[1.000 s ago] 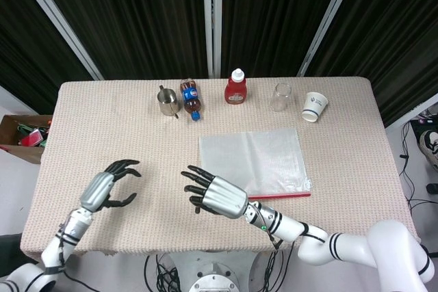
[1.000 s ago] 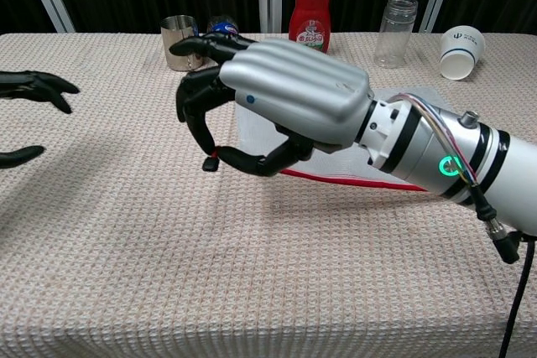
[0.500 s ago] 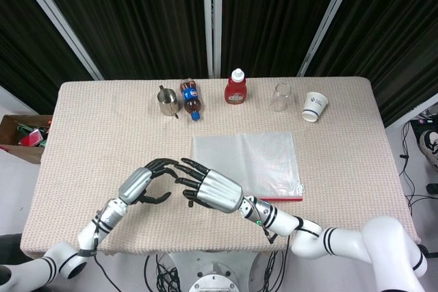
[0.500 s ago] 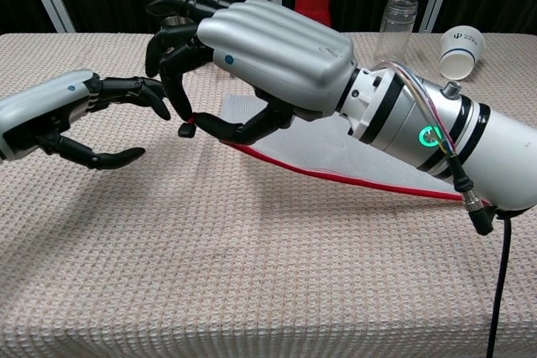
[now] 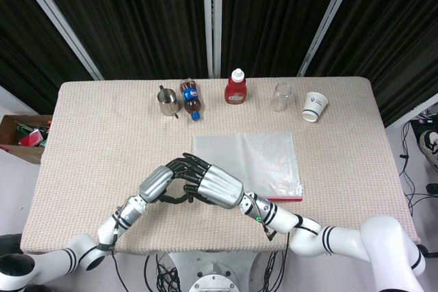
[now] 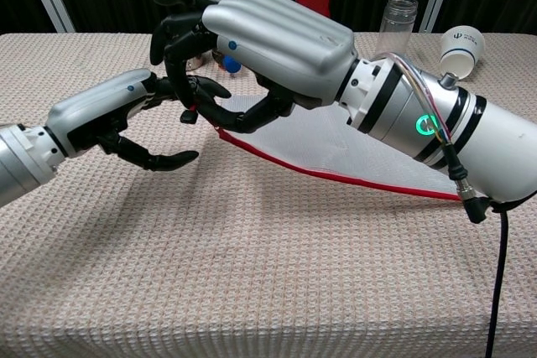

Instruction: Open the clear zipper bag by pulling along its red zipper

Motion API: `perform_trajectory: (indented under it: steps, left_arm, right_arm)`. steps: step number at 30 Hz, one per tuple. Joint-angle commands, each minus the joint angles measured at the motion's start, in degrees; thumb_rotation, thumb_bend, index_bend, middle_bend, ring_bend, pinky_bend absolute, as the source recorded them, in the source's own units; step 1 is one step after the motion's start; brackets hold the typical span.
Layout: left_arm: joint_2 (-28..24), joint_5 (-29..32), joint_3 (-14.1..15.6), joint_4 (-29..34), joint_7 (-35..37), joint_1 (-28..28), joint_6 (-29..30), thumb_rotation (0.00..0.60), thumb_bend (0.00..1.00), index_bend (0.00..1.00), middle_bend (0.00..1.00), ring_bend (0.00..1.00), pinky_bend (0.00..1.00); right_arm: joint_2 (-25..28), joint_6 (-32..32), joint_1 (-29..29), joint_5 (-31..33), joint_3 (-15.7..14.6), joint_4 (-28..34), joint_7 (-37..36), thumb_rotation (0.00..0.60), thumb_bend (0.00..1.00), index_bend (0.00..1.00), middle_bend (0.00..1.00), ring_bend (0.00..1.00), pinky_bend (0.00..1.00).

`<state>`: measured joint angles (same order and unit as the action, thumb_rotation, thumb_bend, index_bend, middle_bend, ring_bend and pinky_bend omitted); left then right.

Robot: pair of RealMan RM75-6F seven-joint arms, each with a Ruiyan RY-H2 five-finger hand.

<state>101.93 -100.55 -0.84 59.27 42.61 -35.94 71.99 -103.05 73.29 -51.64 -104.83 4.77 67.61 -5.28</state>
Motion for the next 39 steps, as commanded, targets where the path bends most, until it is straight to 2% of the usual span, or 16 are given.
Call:
perform_trajectory:
  steps: [1, 7, 31, 39]
  left_arm:
    - [0.4, 0.1, 0.4, 0.0, -0.1, -0.7, -0.4, 0.600, 0.29, 0.40, 0.15, 0.11, 0.14]
    - [1.2, 0.3, 1.0, -0.1, 1.0, -1.8, -0.4, 0.600, 0.28, 0.46, 0.15, 0.11, 0.14]
    - [4.0, 2.6, 1.9, -2.1, 5.2, -4.1, -0.7, 0.600, 0.31, 0.49, 0.15, 0.11, 0.14]
    - [5.2, 3.2, 1.9, -3.8, 8.8, -4.6, -0.4, 0.600, 0.36, 0.57, 0.18, 0.11, 0.14]
  right_arm:
    - [0.0, 0.1, -0.1, 0.2, 0.1, -0.1, -0.3, 0.600, 0.62, 0.84, 0.24, 0.00, 0.00]
    - [-0.2, 0.6, -0.3, 0.4, 0.1, -0.7, -0.9, 0.600, 0.62, 0.84, 0.24, 0.00, 0.00]
    - [-0.2, 1.5, -0.8, 0.8, -0.4, -1.1, -1.9, 0.600, 0.62, 0.84, 0.24, 0.00, 0.00]
    - [-0.2, 1.7, -0.9, 0.8, -0.5, -1.1, -2.6, 0.600, 0.62, 0.84, 0.24, 0.00, 0.00]
